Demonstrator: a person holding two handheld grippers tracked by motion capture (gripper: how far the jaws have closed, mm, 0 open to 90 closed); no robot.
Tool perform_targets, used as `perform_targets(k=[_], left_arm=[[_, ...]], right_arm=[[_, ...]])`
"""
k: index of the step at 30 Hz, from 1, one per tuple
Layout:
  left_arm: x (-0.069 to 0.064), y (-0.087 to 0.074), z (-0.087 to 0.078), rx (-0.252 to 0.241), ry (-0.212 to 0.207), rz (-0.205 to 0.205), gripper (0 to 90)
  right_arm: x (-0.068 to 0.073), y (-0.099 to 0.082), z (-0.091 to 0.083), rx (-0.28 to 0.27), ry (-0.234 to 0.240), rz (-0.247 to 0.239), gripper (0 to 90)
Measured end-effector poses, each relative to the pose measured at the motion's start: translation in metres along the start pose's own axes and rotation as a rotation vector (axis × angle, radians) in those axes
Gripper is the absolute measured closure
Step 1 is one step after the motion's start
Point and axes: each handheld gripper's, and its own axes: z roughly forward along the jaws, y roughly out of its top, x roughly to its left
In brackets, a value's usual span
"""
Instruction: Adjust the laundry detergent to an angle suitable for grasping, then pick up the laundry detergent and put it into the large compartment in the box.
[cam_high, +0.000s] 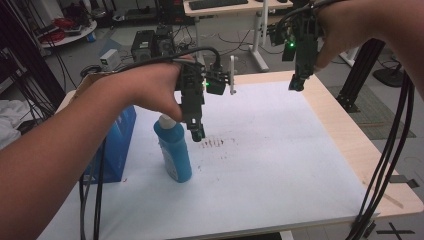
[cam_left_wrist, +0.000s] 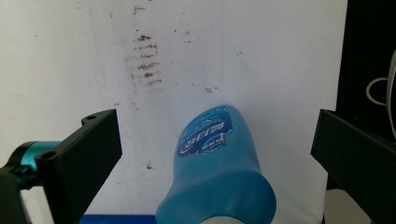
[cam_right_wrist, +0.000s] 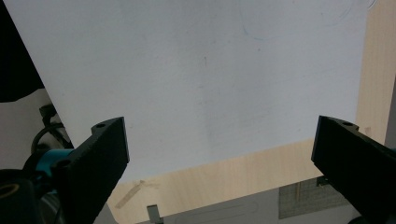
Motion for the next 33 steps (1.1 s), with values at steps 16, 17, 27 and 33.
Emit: perform_targets(k=[16,17,27,33], left_arm=[[0.006,0.001,0.0,-0.004,-0.017,0.014,1.7],[0.006,0.001,0.0,-0.004,-0.017,0.014,1.7],[0.005,-0.003,-0.011,-0.017,-0.01,0.088,1.7],[-0.001,-0.007,-0.02,-0.011,-0.032,0.191,1.7]], right_arm=[[-0.006,-0.005,0.001,0.0,0.001,0.015,3.0],[-0.006,-0.004,0.002,0.0,0.001,0.017,3.0],[-0.008,-0.005,0.006,0.006,0.005,0.012,3.0],[-0.009,-0.006,0.008,-0.007,0.001,0.024,3.0]])
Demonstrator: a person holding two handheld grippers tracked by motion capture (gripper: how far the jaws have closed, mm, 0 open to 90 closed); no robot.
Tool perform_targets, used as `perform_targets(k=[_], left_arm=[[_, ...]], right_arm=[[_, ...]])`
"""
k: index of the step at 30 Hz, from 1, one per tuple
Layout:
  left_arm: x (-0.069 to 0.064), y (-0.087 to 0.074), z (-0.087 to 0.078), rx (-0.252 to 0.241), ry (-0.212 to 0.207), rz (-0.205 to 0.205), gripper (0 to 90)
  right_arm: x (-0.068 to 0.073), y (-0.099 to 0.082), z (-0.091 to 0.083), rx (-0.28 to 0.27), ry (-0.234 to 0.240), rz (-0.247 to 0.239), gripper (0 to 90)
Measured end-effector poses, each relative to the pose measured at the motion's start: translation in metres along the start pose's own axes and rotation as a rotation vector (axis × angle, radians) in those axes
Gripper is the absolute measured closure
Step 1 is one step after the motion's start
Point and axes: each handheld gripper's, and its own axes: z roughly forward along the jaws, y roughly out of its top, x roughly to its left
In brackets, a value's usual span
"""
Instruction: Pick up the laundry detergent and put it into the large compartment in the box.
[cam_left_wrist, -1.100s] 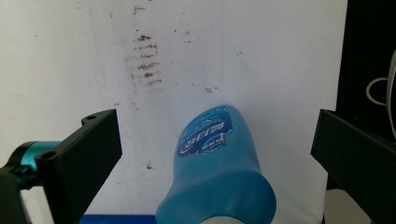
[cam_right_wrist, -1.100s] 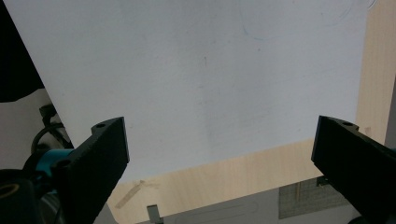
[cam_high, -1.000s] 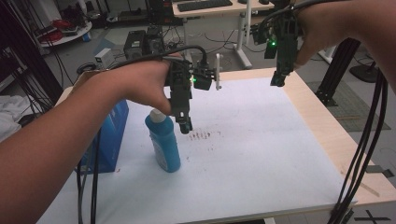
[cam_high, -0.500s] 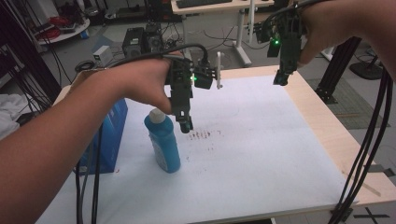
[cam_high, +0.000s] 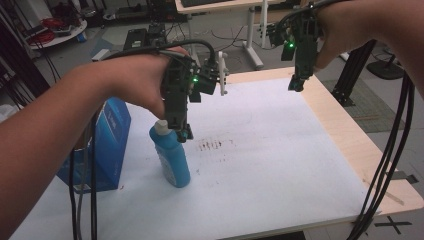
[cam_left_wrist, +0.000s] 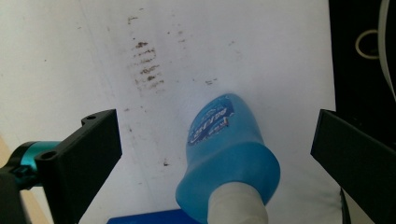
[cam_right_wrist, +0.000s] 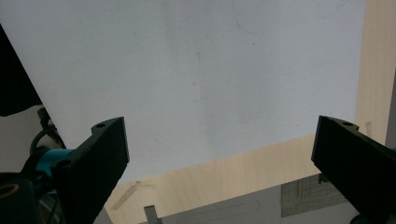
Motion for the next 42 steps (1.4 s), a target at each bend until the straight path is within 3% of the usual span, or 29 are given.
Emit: perform_targets(k=[4,5,8,11,13,14,16,17,20,21,23,26,36,40,42], left_arm=[[-0.007,-0.006,-0.009,-0.033,-0.001,0.091,1.7],[-0.009,-0.009,-0.01,-0.034,-0.005,0.133,1.7],[-0.012,-0.014,-0.009,-0.025,-0.01,0.179,1.7],[-0.018,-0.024,-0.003,0.024,-0.021,0.265,1.7],[-0.018,-0.027,-0.001,0.037,-0.02,0.281,1.7],[-0.02,-0.031,0.004,0.054,-0.006,0.313,1.7],[-0.02,-0.032,0.006,0.059,-0.007,0.322,1.7],[-0.021,-0.035,0.01,0.068,-0.004,0.367,1.7],[-0.022,-0.036,0.017,0.068,-0.011,0.392,1.7],[-0.022,-0.037,0.026,0.089,-0.009,0.414,1.7],[-0.021,-0.038,0.037,0.121,-0.009,0.415,1.7],[-0.018,-0.039,0.045,0.131,-0.011,0.414,1.7],[-0.01,-0.053,0.062,0.08,-0.048,0.385,1.7],[-0.008,-0.055,0.063,0.084,-0.046,0.392,1.7],[-0.008,-0.055,0.063,0.083,-0.032,0.42,1.7]], right_arm=[[-0.002,0.001,0.005,0.002,0.003,0.015,3.0],[-0.002,0.001,0.007,0.008,0.004,0.021,3.0],[-0.001,0.002,0.008,0.011,0.002,0.023,3.0],[0.0,0.002,0.01,0.006,-0.002,0.03,3.0],[0.001,0.002,0.011,0.016,-0.002,0.042,3.0],[0.001,0.002,0.011,0.017,-0.003,0.041,3.0],[0.001,0.002,0.011,0.022,-0.003,0.05,3.0],[0.002,0.002,0.01,0.019,-0.007,0.062,3.0],[0.002,0.002,0.011,0.018,-0.009,0.063,3.0],[0.004,0.003,0.012,0.024,-0.008,0.074,3.0],[0.006,0.003,0.013,0.029,-0.008,0.076,3.0],[0.007,0.003,0.013,0.032,-0.007,0.076,3.0],[0.01,0.003,0.012,0.031,-0.016,0.075,3.0],[0.009,0.005,0.014,0.029,-0.018,0.068,3.0],[0.008,0.006,0.015,0.026,-0.016,0.064,3.0]])
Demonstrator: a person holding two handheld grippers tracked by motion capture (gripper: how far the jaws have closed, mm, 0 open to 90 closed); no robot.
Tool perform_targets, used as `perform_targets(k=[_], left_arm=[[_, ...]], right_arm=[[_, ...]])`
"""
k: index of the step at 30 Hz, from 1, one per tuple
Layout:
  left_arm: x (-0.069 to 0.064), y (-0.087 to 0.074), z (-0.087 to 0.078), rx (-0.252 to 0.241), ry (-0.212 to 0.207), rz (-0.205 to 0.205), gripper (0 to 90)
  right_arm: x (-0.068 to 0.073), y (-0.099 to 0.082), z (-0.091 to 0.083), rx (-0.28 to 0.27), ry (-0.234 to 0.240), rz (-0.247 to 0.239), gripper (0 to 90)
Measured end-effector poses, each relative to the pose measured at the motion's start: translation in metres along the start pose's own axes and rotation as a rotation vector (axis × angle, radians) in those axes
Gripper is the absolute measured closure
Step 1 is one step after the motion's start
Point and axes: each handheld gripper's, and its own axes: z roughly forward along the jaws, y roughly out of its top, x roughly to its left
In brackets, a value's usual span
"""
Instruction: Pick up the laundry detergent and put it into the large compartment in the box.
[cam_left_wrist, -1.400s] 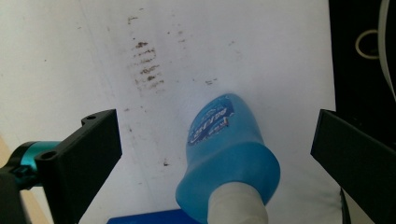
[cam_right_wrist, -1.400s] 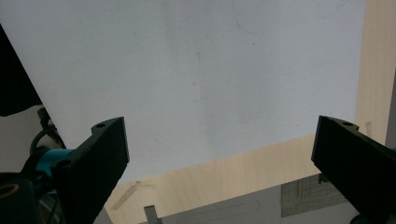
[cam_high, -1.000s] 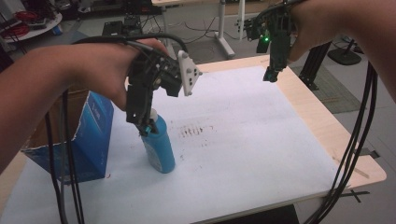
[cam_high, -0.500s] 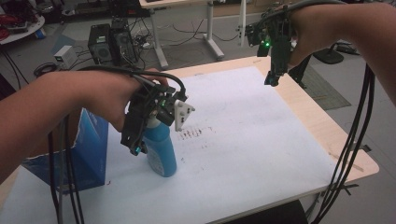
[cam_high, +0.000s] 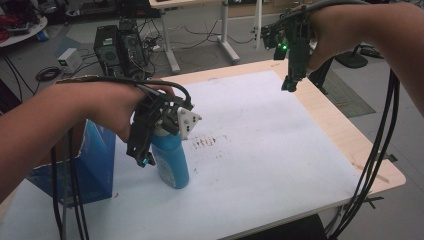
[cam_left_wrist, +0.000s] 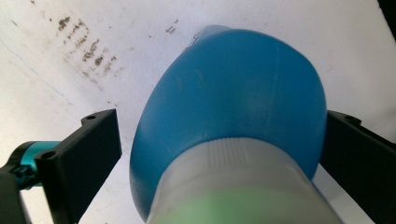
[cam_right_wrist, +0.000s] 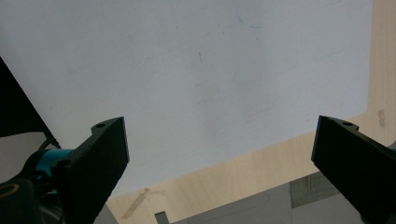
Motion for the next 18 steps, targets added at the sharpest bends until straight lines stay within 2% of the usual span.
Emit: perform_targets(k=[5,8,11,13,14,15,18], left_arm=[[0.0,0.0004,0.0007,-0.002,0.01,0.01,1.7],[0.0011,0.0005,0.0006,0.004,0.02,0.037,1.9],[0.0015,0.0006,0.0005,0.005,0.022,0.046,2.6],[0.0016,0.0005,0.0001,0.005,0.014,0.04,8.4],[0.0028,0.0002,0.0,0.018,0.005,0.049,9.9],[0.0023,-0.0002,0.0008,0.014,0.0,0.035,9.9],[0.0022,-0.0008,0.0004,0.017,-0.002,0.035,11.4]], right_arm=[[-0.0009,0.0001,0.0008,0.001,0.0,0.006,3.0],[-0.0016,0.0001,0.0013,0.001,-0.003,0.003,3.0],[-0.001,0.0003,0.0019,0.001,-0.002,0.015,3.0],[-0.0016,0.0004,0.0024,-0.001,-0.002,0.005,3.0],[-0.0018,0.0005,0.0027,0.004,-0.001,-0.002,3.0],[-0.0017,0.0006,0.0028,0.005,-0.001,-0.001,3.0],[-0.0013,0.0009,0.0025,0.004,-0.003,0.0,3.0]])
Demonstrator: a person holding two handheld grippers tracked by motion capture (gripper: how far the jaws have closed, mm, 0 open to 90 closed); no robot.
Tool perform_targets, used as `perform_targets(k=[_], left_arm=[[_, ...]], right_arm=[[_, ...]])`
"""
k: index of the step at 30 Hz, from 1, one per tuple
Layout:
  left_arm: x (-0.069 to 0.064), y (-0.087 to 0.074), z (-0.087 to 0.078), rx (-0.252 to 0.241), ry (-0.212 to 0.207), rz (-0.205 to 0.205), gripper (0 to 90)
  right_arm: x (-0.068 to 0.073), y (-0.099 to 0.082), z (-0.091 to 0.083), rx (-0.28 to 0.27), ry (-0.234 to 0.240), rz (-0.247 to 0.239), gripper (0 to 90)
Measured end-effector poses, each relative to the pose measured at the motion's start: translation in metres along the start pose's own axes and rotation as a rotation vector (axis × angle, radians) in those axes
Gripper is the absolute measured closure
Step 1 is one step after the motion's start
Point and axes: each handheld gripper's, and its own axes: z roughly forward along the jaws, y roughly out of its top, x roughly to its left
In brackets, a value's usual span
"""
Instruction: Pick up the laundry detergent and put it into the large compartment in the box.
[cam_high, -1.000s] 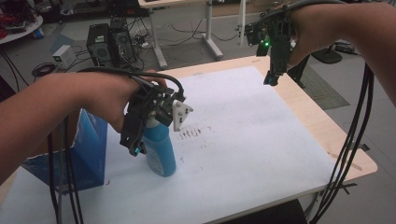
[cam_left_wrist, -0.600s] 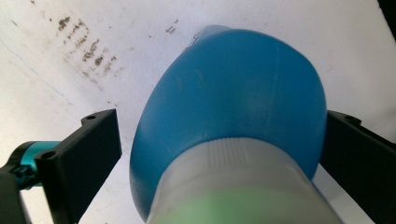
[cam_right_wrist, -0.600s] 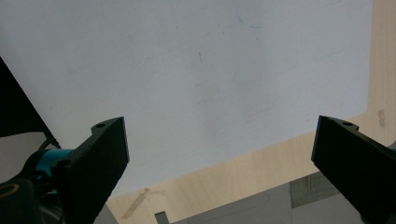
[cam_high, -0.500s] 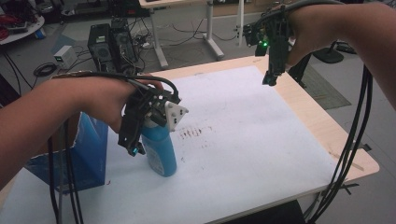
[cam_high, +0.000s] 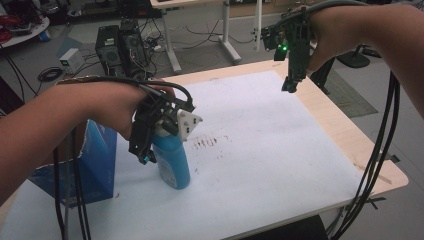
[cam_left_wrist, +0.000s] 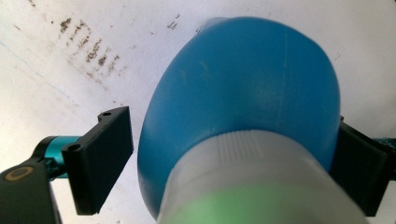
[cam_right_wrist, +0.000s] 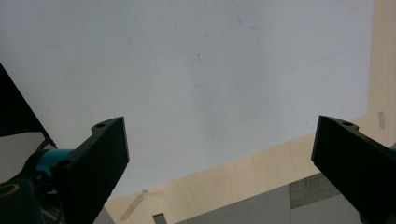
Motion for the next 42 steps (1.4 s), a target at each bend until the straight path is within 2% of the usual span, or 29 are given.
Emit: perform_targets(k=[5,6,8,11,15,22,28,29,42], left_arm=[[-0.0005,0.0003,-0.0022,-0.008,0.011,0.013,13.8],[0.0001,0.0013,-0.0032,-0.001,0.012,0.029,15.2],[-0.0007,0.0015,-0.0026,-0.006,0.01,0.024,17.6],[0.0004,0.0023,-0.001,0.014,0.009,0.042,20.5],[0.0009,0.0014,0.0003,0.027,0.01,0.045,24.3],[0.0006,-0.0005,0.0011,0.024,0.021,0.043,25.5],[-0.0002,0.001,0.001,0.016,0.031,0.066,28.2],[-0.0001,0.0019,0.0006,0.021,0.032,0.083,29.2],[-0.0012,0.0019,0.001,0.018,0.035,0.086,34.7]], right_arm=[[0.0003,-0.0001,-0.0002,-0.001,0.001,0.004,3.0],[0.0003,-0.0001,-0.0001,0.0,0.001,0.005,3.0],[0.0003,-0.0001,-0.0001,0.001,0.001,0.005,3.0],[0.0003,-0.0002,-0.0002,-0.001,-0.001,0.002,3.0],[-0.0001,-0.0004,0.0001,-0.004,-0.003,-0.003,3.0],[-0.0001,-0.0002,0.0013,-0.006,-0.001,0.008,3.0],[-0.0013,0.0015,0.0027,-0.005,0.0,-0.002,3.1],[-0.0012,0.0017,0.0027,-0.002,0.0,-0.001,3.0],[-0.0017,0.0021,0.0042,-0.003,0.001,0.006,3.0]])
